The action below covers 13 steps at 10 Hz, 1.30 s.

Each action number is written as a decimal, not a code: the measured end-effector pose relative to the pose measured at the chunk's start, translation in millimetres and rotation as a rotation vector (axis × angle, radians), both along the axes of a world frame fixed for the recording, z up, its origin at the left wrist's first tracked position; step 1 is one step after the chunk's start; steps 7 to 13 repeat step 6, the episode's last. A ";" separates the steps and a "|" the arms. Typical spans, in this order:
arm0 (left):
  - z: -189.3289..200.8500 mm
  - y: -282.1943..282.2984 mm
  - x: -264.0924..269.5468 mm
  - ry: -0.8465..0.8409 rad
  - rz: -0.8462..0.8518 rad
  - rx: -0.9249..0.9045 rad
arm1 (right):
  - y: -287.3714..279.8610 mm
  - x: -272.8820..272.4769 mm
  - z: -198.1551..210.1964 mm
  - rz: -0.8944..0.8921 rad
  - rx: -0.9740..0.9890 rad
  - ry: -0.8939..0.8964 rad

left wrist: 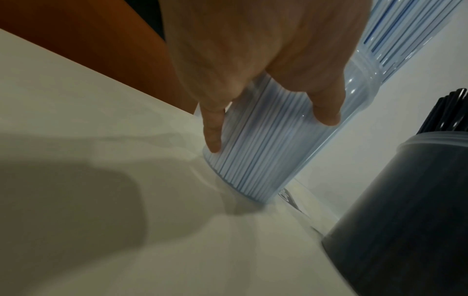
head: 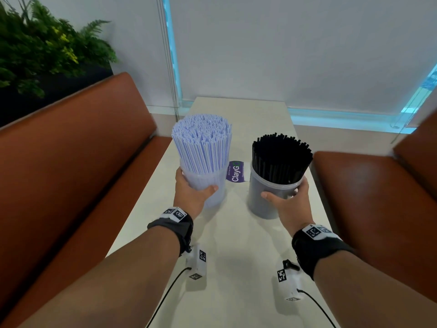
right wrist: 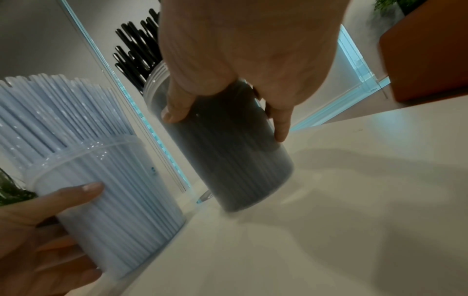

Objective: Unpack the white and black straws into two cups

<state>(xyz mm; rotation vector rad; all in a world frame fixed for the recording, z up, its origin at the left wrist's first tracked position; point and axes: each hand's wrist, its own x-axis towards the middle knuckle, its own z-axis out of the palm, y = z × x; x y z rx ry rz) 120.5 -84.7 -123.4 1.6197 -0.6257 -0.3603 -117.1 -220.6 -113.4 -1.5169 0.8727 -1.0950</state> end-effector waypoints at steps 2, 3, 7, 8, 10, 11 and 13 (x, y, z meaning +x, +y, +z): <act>-0.7 -1.9 -0.3 -0.009 0.009 0.017 | -7.5 -4.0 -0.5 0.044 0.047 0.032; -0.5 -1.6 0.6 -0.007 0.008 0.020 | -13.4 -6.9 0.7 0.080 0.031 0.040; 1.6 20.7 -0.3 0.084 0.013 0.295 | -2.2 -23.0 10.2 0.093 0.155 0.220; 1.6 20.7 -0.3 0.084 0.013 0.295 | -2.2 -23.0 10.2 0.093 0.155 0.220; 1.6 20.7 -0.3 0.084 0.013 0.295 | -2.2 -23.0 10.2 0.093 0.155 0.220; 1.6 20.7 -0.3 0.084 0.013 0.295 | -2.2 -23.0 10.2 0.093 0.155 0.220; 1.6 20.7 -0.3 0.084 0.013 0.295 | -2.2 -23.0 10.2 0.093 0.155 0.220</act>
